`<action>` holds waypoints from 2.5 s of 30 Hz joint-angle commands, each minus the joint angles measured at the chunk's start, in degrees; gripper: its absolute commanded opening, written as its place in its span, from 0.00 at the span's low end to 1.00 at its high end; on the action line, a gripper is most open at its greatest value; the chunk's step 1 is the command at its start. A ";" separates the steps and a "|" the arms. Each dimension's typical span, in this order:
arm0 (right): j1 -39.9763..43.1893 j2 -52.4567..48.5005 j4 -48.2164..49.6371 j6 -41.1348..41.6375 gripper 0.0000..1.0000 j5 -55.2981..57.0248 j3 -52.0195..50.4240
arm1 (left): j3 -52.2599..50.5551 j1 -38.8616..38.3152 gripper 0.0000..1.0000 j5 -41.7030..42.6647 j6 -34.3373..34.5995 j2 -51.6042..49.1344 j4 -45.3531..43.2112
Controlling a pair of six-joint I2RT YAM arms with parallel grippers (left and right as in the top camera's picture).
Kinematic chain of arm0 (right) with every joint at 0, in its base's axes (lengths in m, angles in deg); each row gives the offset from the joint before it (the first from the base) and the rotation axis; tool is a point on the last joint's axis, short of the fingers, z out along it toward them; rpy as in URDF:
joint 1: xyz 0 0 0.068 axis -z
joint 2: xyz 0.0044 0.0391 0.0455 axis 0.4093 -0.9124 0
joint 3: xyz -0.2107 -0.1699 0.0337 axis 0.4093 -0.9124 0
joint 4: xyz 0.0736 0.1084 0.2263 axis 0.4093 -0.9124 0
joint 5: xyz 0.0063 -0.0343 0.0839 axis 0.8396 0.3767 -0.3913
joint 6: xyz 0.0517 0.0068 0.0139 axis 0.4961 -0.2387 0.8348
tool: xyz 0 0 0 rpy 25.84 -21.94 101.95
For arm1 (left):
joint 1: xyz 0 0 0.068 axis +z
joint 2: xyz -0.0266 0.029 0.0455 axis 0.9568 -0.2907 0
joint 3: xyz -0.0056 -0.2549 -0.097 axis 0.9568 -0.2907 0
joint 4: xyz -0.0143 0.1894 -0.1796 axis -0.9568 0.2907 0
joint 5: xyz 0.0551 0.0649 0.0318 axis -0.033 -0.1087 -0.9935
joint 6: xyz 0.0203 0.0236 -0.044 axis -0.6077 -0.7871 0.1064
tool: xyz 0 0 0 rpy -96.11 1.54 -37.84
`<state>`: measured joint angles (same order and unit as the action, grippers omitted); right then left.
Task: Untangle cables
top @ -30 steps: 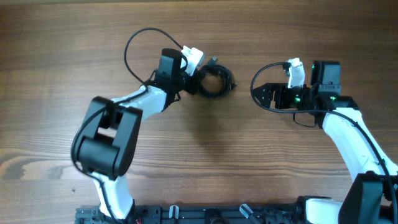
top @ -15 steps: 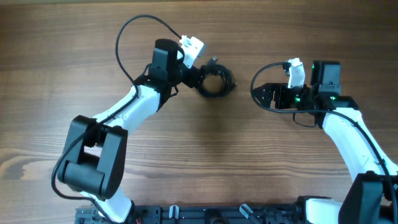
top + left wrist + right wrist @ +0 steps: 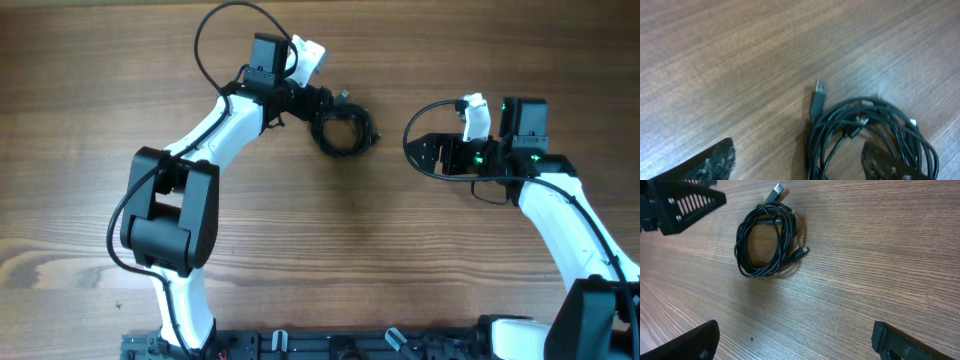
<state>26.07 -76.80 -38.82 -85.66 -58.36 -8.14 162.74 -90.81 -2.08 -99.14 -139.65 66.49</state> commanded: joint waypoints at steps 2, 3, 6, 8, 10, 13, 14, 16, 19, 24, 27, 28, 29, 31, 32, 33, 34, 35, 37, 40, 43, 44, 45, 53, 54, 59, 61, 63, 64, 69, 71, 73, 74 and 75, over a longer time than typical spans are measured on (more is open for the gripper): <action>-0.09 -0.42 0.28 0.61 1.00 -1.38 0.39 | 0.42 -0.13 0.78 1.73 -0.39 -0.79 1.53; -0.09 -0.42 0.28 0.63 1.00 -1.38 0.39 | 0.42 -0.13 0.78 2.49 -0.96 -0.79 2.16; -0.09 -0.42 0.33 0.66 1.00 -1.38 0.39 | 0.42 -0.44 0.75 3.74 -2.08 -0.81 4.85; -0.09 -0.42 0.42 0.63 1.00 -1.38 0.39 | 0.39 -0.57 0.75 3.93 -3.10 -0.85 5.81; -0.09 -0.42 0.39 0.66 1.00 -1.38 0.39 | 0.39 -0.81 0.75 4.11 -3.54 -0.85 6.93; -0.09 -0.42 0.42 0.70 1.00 -1.42 0.39 | 0.39 -0.96 0.75 4.17 -3.56 -1.60 7.43; -0.09 -0.42 0.42 0.68 1.00 -1.60 0.39 | 0.39 -1.09 0.75 4.17 -3.56 -1.81 7.48; -0.09 -0.42 0.39 0.63 1.00 -1.60 0.39 | 0.39 -1.31 0.75 4.17 -3.76 -2.71 7.52; -0.09 -0.39 0.42 0.63 1.00 -1.57 0.39 | 0.39 -1.99 0.73 4.15 -3.76 -4.31 7.87; -0.09 -0.42 0.42 0.59 1.00 -1.57 0.39 | 0.39 -2.86 0.70 3.69 -4.63 -4.61 7.52; -0.09 -0.42 0.42 0.66 1.00 -1.60 0.39 | 0.39 -3.04 0.69 3.45 -4.63 -4.61 7.87; -0.09 -0.42 0.42 0.63 1.00 -1.64 0.39 | 0.39 -3.04 0.69 3.45 -4.63 -4.61 7.85; -0.09 -0.39 0.42 0.63 1.00 -1.81 0.39 | 0.39 -3.04 0.68 3.45 -4.63 -4.61 7.80; -0.09 -0.39 0.42 0.61 1.00 -2.25 0.39 | 0.39 -3.04 0.66 3.43 -4.63 -4.61 7.87; -0.09 -0.39 0.42 0.63 1.00 -2.27 0.39 | 0.39 -3.04 0.66 3.45 -4.61 -4.61 7.91; -0.09 -0.39 0.42 0.63 1.00 -2.25 0.39 | 0.39 -3.04 0.66 3.45 -4.63 -4.61 8.04; -0.09 -0.39 0.44 0.66 1.00 -2.25 0.39 | 0.39 -3.04 0.63 3.45 -4.63 -4.61 8.11; -0.09 -0.39 0.42 0.66 1.00 -2.25 0.39 | 0.39 -3.04 0.60 3.43 -4.63 -4.61 8.15; -0.09 -0.39 0.42 0.63 1.00 -2.25 0.39 | 0.39 -3.04 0.53 3.43 -4.63 -4.61 8.09; -0.09 -0.39 0.42 0.66 1.00 -2.25 0.39 | 0.39 -3.04 0.48 2.73 -4.61 -4.61 8.09; -0.09 -0.39 0.42 0.66 1.00 -2.25 0.39 | 0.39 -3.02 0.49 1.86 -4.63 -4.61 8.07; -0.09 -0.39 0.42 0.68 1.00 -2.25 0.39 | 0.39 -3.04 0.49 1.51 -4.63 -4.63 8.09; -0.09 -0.39 0.42 0.70 1.00 -2.25 0.39 | 0.39 -3.04 0.49 1.22 -4.63 -4.72 8.11; -0.09 -0.39 0.44 0.68 1.00 -2.25 0.39 | 0.39 -3.08 0.40 0.44 -4.61 -6.32 8.09; -0.09 -0.39 0.57 0.68 1.00 -2.25 0.39 | 0.39 -3.08 0.34 0.46 -4.61 -6.32 8.09; -0.09 -0.39 1.44 0.79 0.99 -2.25 0.39 | 0.39 -3.08 0.14 0.46 -4.57 -6.29 8.11; -0.09 -0.39 1.49 0.63 1.00 -2.19 0.39 | 0.39 -3.08 0.12 0.46 -4.50 -6.05 8.31; -0.09 -0.42 1.44 0.72 1.00 -1.18 0.39 | 0.39 -3.08 0.09 0.46 -4.33 -4.72 9.05; -0.09 -0.42 1.44 0.79 1.00 -0.55 0.39 | 0.39 -3.08 0.08 0.46 -4.33 -3.69 9.46; -0.09 -0.42 1.05 1.27 1.00 0.13 0.39 | 0.39 -3.08 0.08 0.46 -3.13 5.01 10.01; -0.13 -0.42 0.94 1.18 1.00 -0.96 0.39 | 0.39 -3.08 0.08 0.72 -2.89 7.96 10.23; -0.15 -0.42 1.09 0.48 1.00 -3.65 0.39 | 0.39 -3.08 0.09 1.03 -2.89 10.43 10.69; -0.15 -0.42 1.42 0.15 1.00 -5.20 0.39 | 0.39 -3.06 0.10 2.10 -2.89 11.58 11.06; -0.15 -0.42 1.68 -0.48 1.00 -6.38 0.39 | 0.39 -3.06 0.10 3.23 -2.86 12.35 11.41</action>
<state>26.07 -76.80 -37.71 -85.07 -59.69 -8.14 162.69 -93.74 -1.68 -102.76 -131.89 77.03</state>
